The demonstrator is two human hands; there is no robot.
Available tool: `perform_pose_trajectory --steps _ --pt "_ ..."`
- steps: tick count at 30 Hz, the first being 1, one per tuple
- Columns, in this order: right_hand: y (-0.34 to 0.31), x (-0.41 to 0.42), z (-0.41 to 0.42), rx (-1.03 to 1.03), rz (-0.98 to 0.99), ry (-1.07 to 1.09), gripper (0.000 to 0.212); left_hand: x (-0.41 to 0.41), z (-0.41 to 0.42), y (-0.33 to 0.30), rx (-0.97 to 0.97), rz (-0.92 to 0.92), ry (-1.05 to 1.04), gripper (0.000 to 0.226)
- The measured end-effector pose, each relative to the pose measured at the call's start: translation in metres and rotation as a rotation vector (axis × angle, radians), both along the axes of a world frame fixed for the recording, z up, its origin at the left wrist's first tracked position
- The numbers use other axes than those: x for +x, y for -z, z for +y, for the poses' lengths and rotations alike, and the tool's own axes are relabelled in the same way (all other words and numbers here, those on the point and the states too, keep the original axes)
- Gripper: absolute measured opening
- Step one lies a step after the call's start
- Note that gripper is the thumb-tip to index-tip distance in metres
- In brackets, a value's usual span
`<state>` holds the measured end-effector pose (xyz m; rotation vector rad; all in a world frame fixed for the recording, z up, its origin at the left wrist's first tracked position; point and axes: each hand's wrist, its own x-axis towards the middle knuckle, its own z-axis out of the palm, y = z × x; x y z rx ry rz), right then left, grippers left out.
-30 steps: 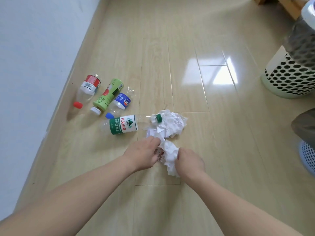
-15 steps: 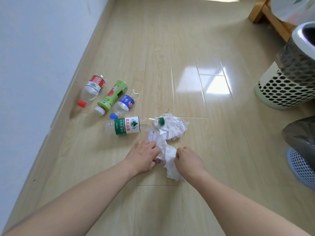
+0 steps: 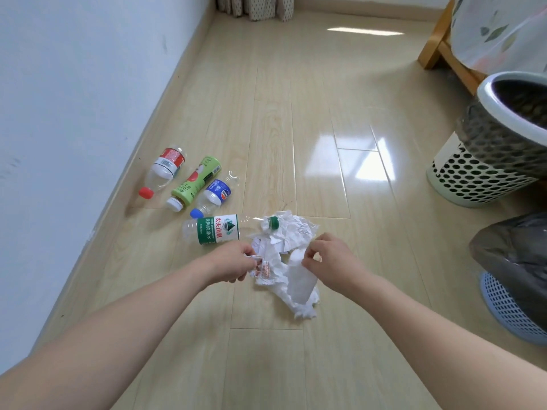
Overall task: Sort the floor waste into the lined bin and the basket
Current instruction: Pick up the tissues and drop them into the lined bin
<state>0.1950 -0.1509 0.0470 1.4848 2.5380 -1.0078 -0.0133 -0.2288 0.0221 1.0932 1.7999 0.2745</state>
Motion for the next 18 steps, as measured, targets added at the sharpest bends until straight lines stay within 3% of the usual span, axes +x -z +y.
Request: perform_pose_trajectory --steps 5,9,18 --pt "-0.044 0.019 0.018 -0.024 0.046 0.02 0.012 0.022 0.015 -0.037 0.058 -0.005 -0.042 0.02" --pt "-0.089 0.064 0.041 0.043 0.044 0.004 0.011 0.066 0.045 -0.083 0.118 -0.07 -0.047 0.011" --pt "-0.169 0.28 0.122 0.262 0.079 0.391 0.013 0.278 0.15 -0.164 0.343 -0.183 -0.001 0.012"
